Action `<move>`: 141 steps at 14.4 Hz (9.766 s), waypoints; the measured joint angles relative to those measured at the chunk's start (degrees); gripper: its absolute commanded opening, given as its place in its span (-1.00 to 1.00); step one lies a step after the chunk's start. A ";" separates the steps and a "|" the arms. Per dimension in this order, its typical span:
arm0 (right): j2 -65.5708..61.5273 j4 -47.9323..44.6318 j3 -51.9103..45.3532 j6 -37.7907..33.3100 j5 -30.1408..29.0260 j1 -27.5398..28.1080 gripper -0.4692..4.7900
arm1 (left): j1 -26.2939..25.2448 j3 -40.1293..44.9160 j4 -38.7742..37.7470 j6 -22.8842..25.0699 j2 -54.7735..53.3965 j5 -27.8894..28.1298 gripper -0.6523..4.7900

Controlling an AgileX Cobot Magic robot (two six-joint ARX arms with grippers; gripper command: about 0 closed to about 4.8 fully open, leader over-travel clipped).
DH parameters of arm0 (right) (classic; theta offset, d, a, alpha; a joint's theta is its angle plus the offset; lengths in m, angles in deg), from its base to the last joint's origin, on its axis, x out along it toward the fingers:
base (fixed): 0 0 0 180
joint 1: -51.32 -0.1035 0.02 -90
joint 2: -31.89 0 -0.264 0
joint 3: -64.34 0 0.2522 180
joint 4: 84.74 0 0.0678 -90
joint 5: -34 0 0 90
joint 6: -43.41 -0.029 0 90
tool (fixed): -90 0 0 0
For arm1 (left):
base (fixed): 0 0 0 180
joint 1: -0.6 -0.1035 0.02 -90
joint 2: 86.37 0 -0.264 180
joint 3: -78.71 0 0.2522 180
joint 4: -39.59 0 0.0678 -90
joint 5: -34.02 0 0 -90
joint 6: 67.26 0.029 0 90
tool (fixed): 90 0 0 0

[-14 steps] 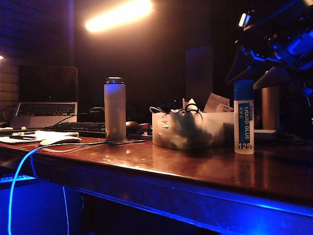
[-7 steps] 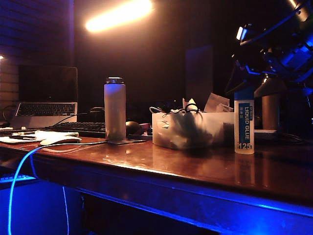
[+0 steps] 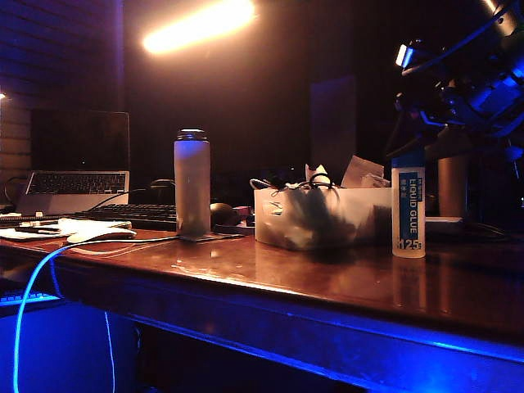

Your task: Pick up the liquid glue and place it into the translucent box.

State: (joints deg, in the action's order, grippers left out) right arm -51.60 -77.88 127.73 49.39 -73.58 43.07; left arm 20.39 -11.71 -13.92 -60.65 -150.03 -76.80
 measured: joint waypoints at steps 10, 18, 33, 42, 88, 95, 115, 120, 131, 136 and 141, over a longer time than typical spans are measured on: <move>-0.04 -4.44 0.00 -0.09 3.48 0.00 -0.26 | 0.00 0.00 0.04 0.00 0.00 0.00 -0.78; -0.04 -2.45 5.49 -0.11 2.60 -0.59 -0.26 | 0.00 0.00 0.09 0.00 0.00 0.00 -0.78; -23.04 -1.40 33.66 -4.24 -0.02 -6.51 -0.26 | 0.00 0.00 0.31 0.00 -0.02 0.02 -0.78; -24.94 -2.14 33.70 -4.26 3.72 -6.43 0.73 | 0.00 0.00 0.52 0.00 -0.02 0.00 -0.78; 83.25 15.08 -47.95 -10.67 16.59 -6.43 -0.84 | 0.00 0.00 -2.93 2.82 0.37 -4.66 -0.78; 83.10 17.40 -48.50 -10.58 19.08 -6.38 -0.82 | 0.22 0.02 -2.32 2.84 0.42 -4.66 -0.78; 83.14 17.38 -48.52 -10.58 19.08 -6.38 -0.82 | -12.61 17.20 22.91 -0.68 12.33 11.91 -0.78; 83.14 17.38 -48.52 -10.58 19.06 -6.40 -0.82 | -18.91 37.44 30.77 -5.35 26.91 11.65 -0.78; 83.14 17.38 -48.52 -10.58 19.06 -6.40 -0.82 | -22.99 72.78 39.89 -9.51 58.03 14.43 -0.78; 83.14 17.33 -48.54 -10.58 19.06 -6.40 -0.82 | -22.95 76.24 34.21 -10.19 63.45 14.67 -0.78; 83.30 17.31 -48.57 -10.58 19.06 -6.40 -0.82 | -20.68 76.17 30.91 -10.10 63.45 15.39 -0.78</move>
State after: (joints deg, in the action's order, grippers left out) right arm 31.70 -60.56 79.16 38.81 -54.52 36.66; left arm -0.29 64.46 16.99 -70.75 -86.58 -61.42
